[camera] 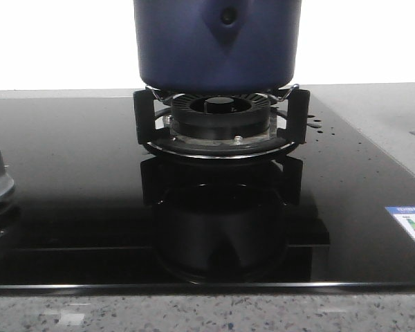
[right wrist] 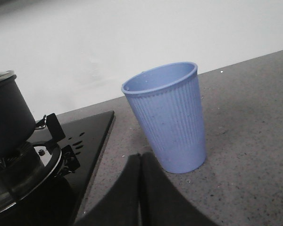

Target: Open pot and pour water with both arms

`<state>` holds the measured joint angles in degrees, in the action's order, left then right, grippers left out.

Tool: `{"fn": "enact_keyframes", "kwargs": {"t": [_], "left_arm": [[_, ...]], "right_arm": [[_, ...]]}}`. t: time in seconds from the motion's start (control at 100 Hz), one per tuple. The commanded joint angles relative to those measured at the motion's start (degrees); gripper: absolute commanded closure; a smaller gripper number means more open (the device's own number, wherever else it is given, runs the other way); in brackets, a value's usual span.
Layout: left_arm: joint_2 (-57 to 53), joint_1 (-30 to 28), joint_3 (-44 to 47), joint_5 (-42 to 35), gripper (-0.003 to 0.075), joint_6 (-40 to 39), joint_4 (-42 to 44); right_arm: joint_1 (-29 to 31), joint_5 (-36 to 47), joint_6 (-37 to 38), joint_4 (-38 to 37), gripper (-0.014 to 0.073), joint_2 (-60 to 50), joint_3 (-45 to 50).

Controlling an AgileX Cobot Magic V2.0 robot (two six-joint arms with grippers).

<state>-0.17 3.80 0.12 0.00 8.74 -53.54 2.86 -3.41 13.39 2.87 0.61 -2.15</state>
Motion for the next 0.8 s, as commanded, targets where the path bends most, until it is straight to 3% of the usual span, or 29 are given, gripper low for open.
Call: {"fn": "enact_keyframes", "kwargs": {"t": [0.0, 0.12, 0.27, 0.4, 0.5, 0.6, 0.69, 0.79], "left_arm": [[-1.8, -0.2, 1.2, -3.1, 0.0741, -0.1, -5.1], [-1.3, -0.2, -3.0, 4.2, 0.0741, 0.3, -1.4], [4.3, -0.2, -11.9, 18.6, 0.074, 0.6, 9.0], [13.5, 0.1, -18.4, 26.6, 0.0738, 4.3, 8.7], [21.1, 1.8, -23.0, 34.2, 0.0724, 17.6, -0.5], [28.5, 3.9, -26.5, 40.9, 0.0724, 32.5, -16.7], [34.9, 5.0, -29.3, 47.3, 0.0724, 45.3, -30.0], [41.2, 5.4, -32.7, 54.8, 0.0724, 56.5, -37.7]], "right_arm": [[0.2, 0.4, -0.1, 0.1, 0.0657, 3.4, -6.3], [0.2, -11.8, -0.4, 0.1, 0.0657, 8.8, -15.3], [0.2, -32.8, -1.0, 0.1, 0.0657, 18.5, -27.1], [-1.0, -44.8, -1.2, 1.9, 0.0665, 24.9, -35.6], [-2.9, -50.1, -4.7, 7.8, 0.0665, 28.2, -39.4], [-4.6, -54.4, -9.9, 16.6, 0.0665, 30.5, -41.5], [-5.4, -54.8, -16.0, 23.8, 0.0665, 31.2, -42.3], [-5.3, -52.3, -25.0, 28.5, 0.0665, 31.1, -42.5]]}}
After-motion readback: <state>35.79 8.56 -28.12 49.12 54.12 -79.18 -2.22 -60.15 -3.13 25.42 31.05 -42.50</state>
